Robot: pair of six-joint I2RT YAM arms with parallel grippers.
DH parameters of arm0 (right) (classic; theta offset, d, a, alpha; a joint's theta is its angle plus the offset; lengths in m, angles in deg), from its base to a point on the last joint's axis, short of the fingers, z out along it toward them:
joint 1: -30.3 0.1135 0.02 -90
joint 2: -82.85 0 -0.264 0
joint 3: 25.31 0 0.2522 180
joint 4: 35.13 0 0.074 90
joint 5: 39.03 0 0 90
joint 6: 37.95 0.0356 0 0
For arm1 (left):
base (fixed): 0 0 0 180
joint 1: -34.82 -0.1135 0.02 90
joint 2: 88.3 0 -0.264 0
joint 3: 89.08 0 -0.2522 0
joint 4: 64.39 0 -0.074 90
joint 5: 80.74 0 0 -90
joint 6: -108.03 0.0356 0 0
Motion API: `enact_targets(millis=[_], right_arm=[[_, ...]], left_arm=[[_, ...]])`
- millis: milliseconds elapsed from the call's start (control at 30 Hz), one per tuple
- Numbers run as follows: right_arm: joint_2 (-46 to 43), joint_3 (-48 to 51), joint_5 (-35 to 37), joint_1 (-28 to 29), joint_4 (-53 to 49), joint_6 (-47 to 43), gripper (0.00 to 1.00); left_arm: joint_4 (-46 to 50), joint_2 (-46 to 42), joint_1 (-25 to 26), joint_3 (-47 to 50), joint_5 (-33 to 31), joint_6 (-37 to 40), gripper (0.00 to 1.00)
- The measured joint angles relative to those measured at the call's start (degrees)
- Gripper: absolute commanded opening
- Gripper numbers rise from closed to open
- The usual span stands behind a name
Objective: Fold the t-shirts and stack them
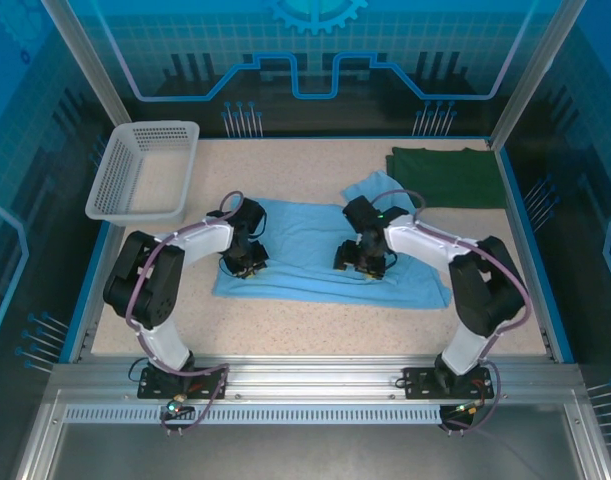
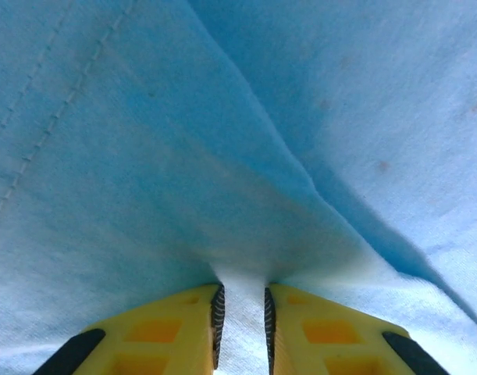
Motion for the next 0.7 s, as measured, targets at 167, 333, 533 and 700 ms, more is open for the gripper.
enact_targets(millis=[167,333,533,700], right_arm=[[7.58,-6.78,-2.56,3.08,0.22,-1.62,0.72],[11.98,-10.95,-3.98,4.35,-0.61,-3.15,0.72],[12.87,-14.21,-6.34,5.55,-0.76,-4.24,0.73],[12.55,-16.26,-7.8,5.62,-0.61,-4.61,0.76]], left_arm=[[-2.36,-2.8,-0.94,4.04,-0.63,-2.62,0.27],[-3.76,-7.98,-3.69,9.84,-0.72,-4.72,0.28],[-1.18,-13.16,-4.83,14.12,-3.58,-7.04,0.3],[3.78,-17.99,-8.11,17.44,-5.66,-7.58,0.42]])
